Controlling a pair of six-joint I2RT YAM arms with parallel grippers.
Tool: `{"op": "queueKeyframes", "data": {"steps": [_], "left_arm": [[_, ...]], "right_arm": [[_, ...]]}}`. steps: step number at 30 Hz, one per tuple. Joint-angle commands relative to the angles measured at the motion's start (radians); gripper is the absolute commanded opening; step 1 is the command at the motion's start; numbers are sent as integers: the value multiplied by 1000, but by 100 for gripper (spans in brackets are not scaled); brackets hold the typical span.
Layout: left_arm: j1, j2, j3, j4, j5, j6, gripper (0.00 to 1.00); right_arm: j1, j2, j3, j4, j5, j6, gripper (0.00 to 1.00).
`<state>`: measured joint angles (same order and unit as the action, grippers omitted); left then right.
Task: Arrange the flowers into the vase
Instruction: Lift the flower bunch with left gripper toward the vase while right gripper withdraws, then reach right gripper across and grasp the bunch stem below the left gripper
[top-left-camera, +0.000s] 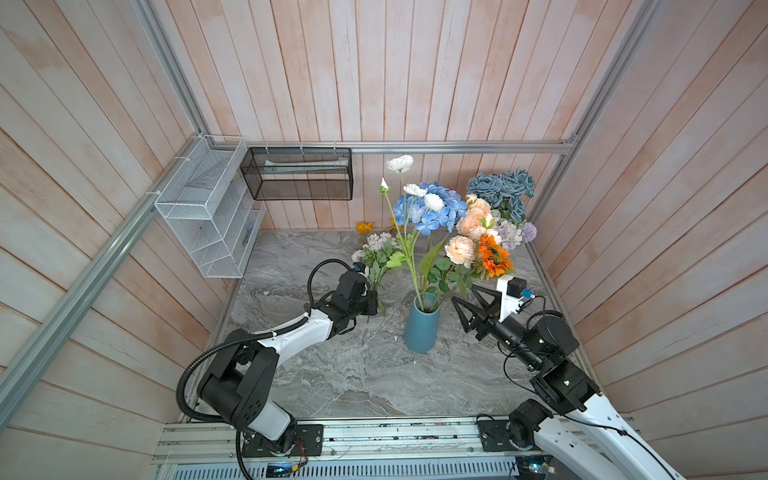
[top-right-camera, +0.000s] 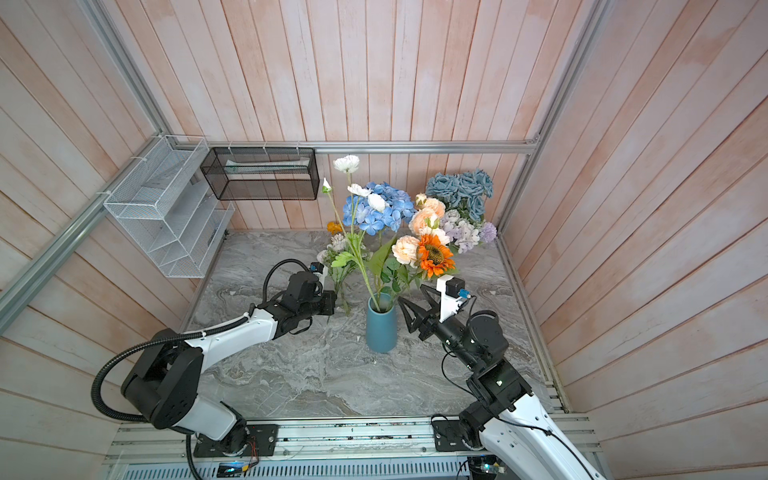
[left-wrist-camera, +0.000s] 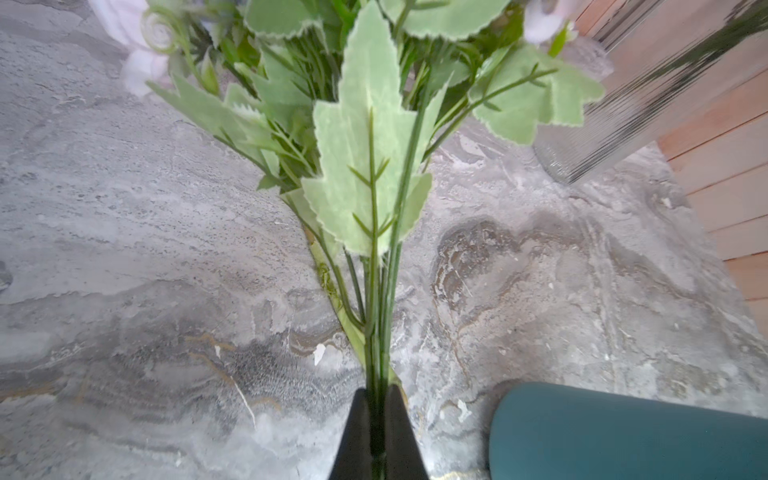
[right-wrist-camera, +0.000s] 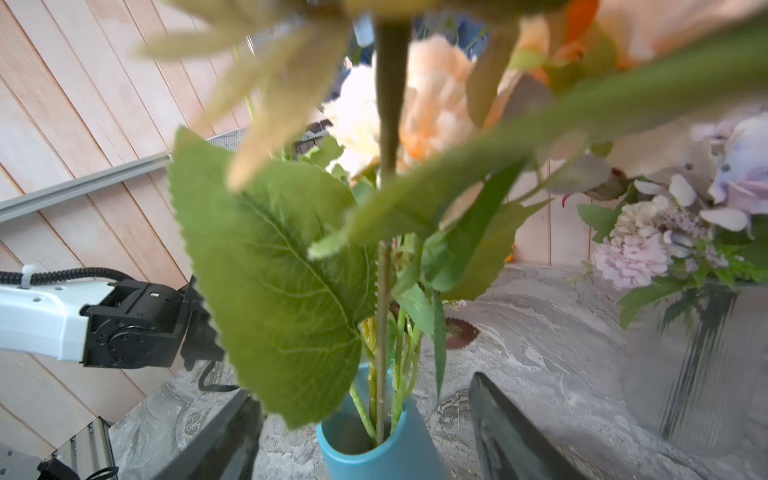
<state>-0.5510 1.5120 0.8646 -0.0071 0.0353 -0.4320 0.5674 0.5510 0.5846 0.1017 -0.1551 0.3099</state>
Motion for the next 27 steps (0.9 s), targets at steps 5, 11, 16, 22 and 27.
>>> {"op": "queueKeyframes", "data": {"steps": [5, 11, 16, 22, 27], "left_arm": [[23, -188, -65, 149, 47, -55, 0], [23, -343, -98, 187, 49, -79, 0], [23, -470, -135, 254, 52, -77, 0], [23, -609, -190, 329, -17, -60, 0], [23, -704, -221, 389, -90, -32, 0]], "right_arm": [[-3, -30, 106, 8, -84, -18, 76], [-3, -9, 220, 7, -122, -44, 74], [-4, 99, 315, 48, -203, -48, 73], [21, 271, 396, 160, -327, -20, 72], [129, 393, 482, 204, -329, -87, 72]]}}
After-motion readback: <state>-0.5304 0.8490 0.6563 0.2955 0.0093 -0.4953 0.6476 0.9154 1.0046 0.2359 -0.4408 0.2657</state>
